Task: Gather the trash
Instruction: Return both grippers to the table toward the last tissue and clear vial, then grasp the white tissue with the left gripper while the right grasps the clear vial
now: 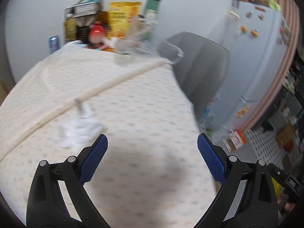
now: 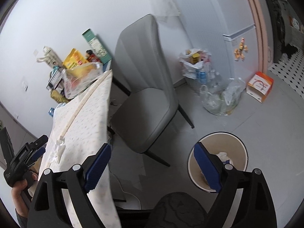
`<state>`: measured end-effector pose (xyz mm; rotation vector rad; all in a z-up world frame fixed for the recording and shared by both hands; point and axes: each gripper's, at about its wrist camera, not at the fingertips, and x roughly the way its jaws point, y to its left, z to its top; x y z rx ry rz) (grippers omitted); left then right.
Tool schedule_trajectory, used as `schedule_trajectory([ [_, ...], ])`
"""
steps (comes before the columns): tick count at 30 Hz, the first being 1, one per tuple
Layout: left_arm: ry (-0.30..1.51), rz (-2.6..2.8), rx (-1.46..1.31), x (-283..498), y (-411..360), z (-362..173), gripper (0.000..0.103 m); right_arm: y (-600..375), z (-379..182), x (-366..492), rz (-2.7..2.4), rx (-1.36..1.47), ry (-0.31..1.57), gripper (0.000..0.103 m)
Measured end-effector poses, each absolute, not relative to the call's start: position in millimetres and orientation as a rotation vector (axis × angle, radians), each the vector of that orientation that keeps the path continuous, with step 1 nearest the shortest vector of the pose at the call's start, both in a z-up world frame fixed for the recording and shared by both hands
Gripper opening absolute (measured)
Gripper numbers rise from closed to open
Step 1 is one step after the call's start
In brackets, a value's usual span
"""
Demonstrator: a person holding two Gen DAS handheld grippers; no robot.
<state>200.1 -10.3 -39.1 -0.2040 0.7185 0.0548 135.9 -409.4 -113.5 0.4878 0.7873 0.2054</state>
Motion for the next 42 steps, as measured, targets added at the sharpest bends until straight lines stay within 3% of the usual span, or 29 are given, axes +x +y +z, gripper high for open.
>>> schedule_trajectory([
  [7,0.692,0.150,-0.294,185,65,-49,0.094,-361,-102,149,0.261,0.419,0.806,0.087],
  [16,0.709,0.189,-0.417,180,127,-72,0.080,-295,-87,168,0.338,0.339,0.818,0.087],
  [23,0.768,0.139,-0.502,196,143,-104,0.051,-259,-78,176,0.352,0.273,0.825,0.090],
  [25,0.791,0.130,-0.517,202,145,-113,0.037,-251,-78,178,0.355,0.264,0.828,0.090],
  [27,0.804,0.129,-0.523,204,146,-119,0.010,-243,-78,181,0.364,0.261,0.830,0.090],
  [28,0.813,0.130,-0.520,205,146,-121,0.005,-239,-79,182,0.371,0.260,0.833,0.090],
  [42,0.701,0.172,-0.536,162,186,-83,0.004,-165,-68,192,0.495,0.176,0.837,0.090],
])
